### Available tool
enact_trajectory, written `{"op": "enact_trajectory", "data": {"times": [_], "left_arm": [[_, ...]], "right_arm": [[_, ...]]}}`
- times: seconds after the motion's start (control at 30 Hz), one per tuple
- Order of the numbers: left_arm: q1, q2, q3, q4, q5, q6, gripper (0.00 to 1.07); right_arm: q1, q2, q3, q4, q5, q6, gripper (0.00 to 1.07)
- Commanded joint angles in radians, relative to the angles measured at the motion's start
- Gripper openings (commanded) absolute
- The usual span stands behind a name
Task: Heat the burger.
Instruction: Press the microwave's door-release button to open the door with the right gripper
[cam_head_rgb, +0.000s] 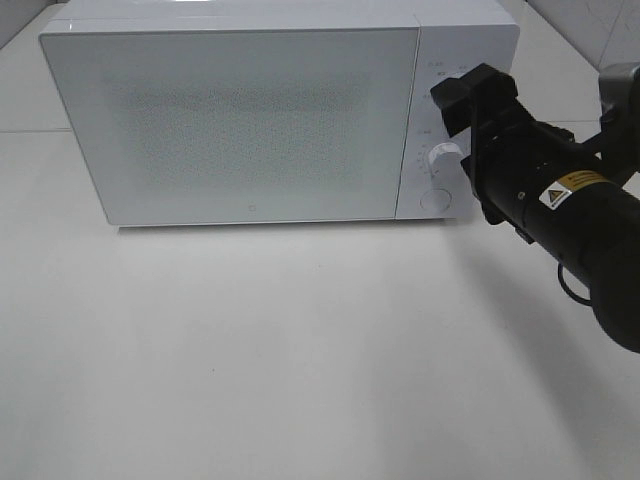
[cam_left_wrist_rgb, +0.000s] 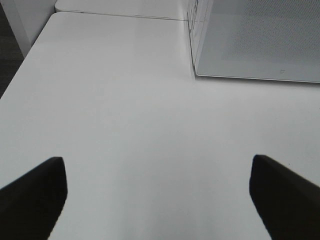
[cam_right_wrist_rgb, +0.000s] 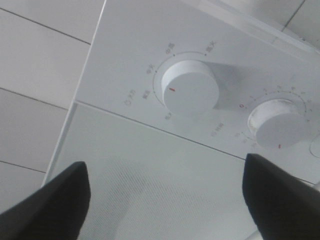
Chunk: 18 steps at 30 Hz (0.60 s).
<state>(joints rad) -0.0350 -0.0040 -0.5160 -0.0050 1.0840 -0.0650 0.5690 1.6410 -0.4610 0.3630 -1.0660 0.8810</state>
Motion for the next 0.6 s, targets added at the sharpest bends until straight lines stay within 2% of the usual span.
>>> {"op": "enact_trajectory", "data": {"times": [0.03, 0.23, 0.3, 0.5, 0.57, 0.6], "left_arm": [[0.003, -0.011, 0.000, -0.008, -0.017, 0.003, 0.91], [0.003, -0.011, 0.000, -0.008, -0.017, 0.003, 0.91], [0.003, -0.011, 0.000, -0.008, -0.017, 0.003, 0.91], [0.003, -0.011, 0.000, -0.008, -0.017, 0.003, 0.91], [0.003, -0.011, 0.000, -0.008, -0.017, 0.003, 0.91], [0.003, -0.011, 0.000, -0.008, -0.017, 0.003, 0.91]], "right_arm": [[-0.002, -0.072, -0.003, -0.005, 0.175, -0.189, 0.75], [-0.002, -0.124, -0.007, 0.011, 0.283, -0.360, 0.75], [-0.002, -0.157, -0.006, 0.029, 0.340, -0.506, 0.75], [-0.002, -0.192, -0.006, 0.031, 0.411, -0.624, 0.75], [-0.002, -0.229, -0.028, 0.059, 0.543, -0.789, 0.75], [-0.002, -0.229, -0.028, 0.059, 0.543, -0.789, 0.75]]}}
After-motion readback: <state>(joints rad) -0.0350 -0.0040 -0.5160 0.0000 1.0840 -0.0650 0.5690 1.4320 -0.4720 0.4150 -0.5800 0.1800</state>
